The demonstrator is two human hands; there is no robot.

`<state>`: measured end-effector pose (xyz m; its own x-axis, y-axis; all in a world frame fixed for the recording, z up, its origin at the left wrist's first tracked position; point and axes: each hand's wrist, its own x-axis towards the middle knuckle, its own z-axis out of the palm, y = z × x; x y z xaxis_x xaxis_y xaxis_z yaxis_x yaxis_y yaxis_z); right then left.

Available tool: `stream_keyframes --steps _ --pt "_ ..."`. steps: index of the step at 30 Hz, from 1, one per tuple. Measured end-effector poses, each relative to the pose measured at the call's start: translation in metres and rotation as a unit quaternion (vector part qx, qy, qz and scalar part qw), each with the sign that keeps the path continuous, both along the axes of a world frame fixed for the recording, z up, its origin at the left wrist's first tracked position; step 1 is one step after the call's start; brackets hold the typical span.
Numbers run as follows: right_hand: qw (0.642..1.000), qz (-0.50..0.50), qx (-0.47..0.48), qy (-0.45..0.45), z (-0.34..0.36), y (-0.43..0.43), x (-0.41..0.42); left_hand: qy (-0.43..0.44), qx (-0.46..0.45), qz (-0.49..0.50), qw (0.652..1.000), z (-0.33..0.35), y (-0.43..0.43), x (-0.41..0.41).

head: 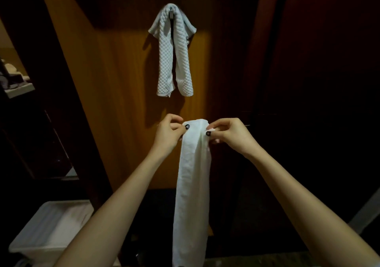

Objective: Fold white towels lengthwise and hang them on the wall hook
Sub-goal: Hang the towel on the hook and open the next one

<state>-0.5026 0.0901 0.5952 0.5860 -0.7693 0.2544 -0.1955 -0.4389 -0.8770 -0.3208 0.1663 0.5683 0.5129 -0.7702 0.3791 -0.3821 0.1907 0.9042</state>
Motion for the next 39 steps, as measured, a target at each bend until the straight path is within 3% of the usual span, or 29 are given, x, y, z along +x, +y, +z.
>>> stream_keyframes --steps 3,11,14,18,24,30,35,39 --pt "0.998 0.067 -0.012 0.007 0.009 0.004 0.003 0.002 -0.033 -0.013 0.999 0.004 -0.002 -0.005" --pt "0.965 -0.006 -0.26 0.04 0.035 0.01 0.006 0.111 -0.075 -0.12 0.984 0.013 0.0 -0.007" --pt "0.95 -0.007 -0.3 0.081 0.042 0.011 0.011 0.133 -0.082 -0.133 0.979 0.014 0.001 -0.011" --pt "0.95 -0.013 -0.301 0.082 0.047 0.011 0.013 0.148 -0.078 -0.143 0.975 0.02 0.001 -0.016" --pt "0.974 0.008 -0.225 0.01 0.053 0.01 0.01 0.155 -0.103 -0.147 0.972 0.026 0.001 -0.024" --pt "0.968 -0.036 -0.25 0.01 0.054 0.006 0.009 0.213 -0.111 -0.201 0.95 0.025 0.002 -0.027" --pt "0.977 -0.032 -0.212 -0.001 0.058 0.002 0.007 0.156 -0.12 -0.179 0.964 0.026 -0.003 -0.037" --pt "0.984 0.0 -0.179 -0.013 0.054 -0.007 -0.013 0.214 -0.154 -0.173 0.949 0.035 -0.005 -0.027"
